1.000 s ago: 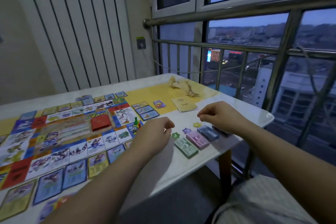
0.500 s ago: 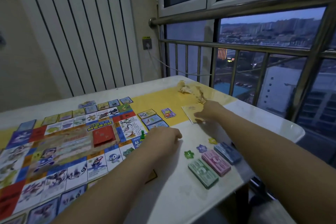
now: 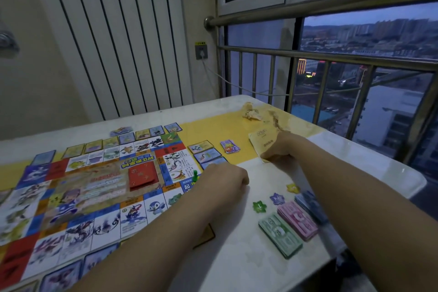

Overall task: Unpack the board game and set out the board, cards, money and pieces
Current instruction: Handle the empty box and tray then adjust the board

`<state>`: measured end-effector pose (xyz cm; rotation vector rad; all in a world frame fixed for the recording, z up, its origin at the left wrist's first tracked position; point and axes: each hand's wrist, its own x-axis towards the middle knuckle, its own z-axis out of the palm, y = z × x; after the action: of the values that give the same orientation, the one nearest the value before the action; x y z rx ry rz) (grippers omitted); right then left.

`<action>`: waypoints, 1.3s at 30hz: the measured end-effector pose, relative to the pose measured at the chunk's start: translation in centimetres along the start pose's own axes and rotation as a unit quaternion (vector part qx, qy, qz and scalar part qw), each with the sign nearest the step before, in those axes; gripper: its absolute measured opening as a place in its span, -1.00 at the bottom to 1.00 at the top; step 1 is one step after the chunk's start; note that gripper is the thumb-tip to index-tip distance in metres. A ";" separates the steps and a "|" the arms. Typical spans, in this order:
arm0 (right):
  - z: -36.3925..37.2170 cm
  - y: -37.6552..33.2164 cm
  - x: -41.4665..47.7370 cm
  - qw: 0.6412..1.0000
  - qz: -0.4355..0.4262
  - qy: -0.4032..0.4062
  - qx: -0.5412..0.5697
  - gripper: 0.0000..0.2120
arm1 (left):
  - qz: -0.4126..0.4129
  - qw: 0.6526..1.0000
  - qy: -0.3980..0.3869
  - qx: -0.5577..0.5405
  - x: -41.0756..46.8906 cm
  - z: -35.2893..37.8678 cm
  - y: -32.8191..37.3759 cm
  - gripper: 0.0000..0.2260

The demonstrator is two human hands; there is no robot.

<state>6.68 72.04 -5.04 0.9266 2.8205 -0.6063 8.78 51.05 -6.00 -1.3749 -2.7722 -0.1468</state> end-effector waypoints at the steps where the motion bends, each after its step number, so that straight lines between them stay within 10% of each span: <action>1: 0.1 0.0 0.0 1.000 -0.003 -0.002 0.014 -0.23 | -0.002 1.000 -0.003 -0.003 0.0 -0.1 0.0 -0.74; 16: -0.3 -1.2 -6.4 0.926 -0.188 0.071 0.320 -0.66 | -0.052 0.991 0.040 -0.114 -1.0 -0.9 -1.3 -0.73; 18: -0.8 -2.6 -9.0 0.901 -0.242 0.057 0.356 -0.76 | -0.111 0.956 0.108 -0.249 -2.1 -2.0 -1.6 -0.73; 24: 0.6 -8.3 -15.9 0.854 -0.319 -0.032 0.409 -0.81 | -0.206 0.703 0.228 -0.641 -8.1 -6.8 -2.2 -0.70; 39: 11.7 -26.4 -32.9 0.734 -0.389 -0.283 0.479 -0.82 | -0.282 0.689 0.460 -0.484 -31.9 -8.2 -10.7 -0.76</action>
<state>17.45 29.94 0.60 -0.4997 2.0628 -2.0929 19.53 18.44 -1.13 -0.1173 -1.9815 -1.8922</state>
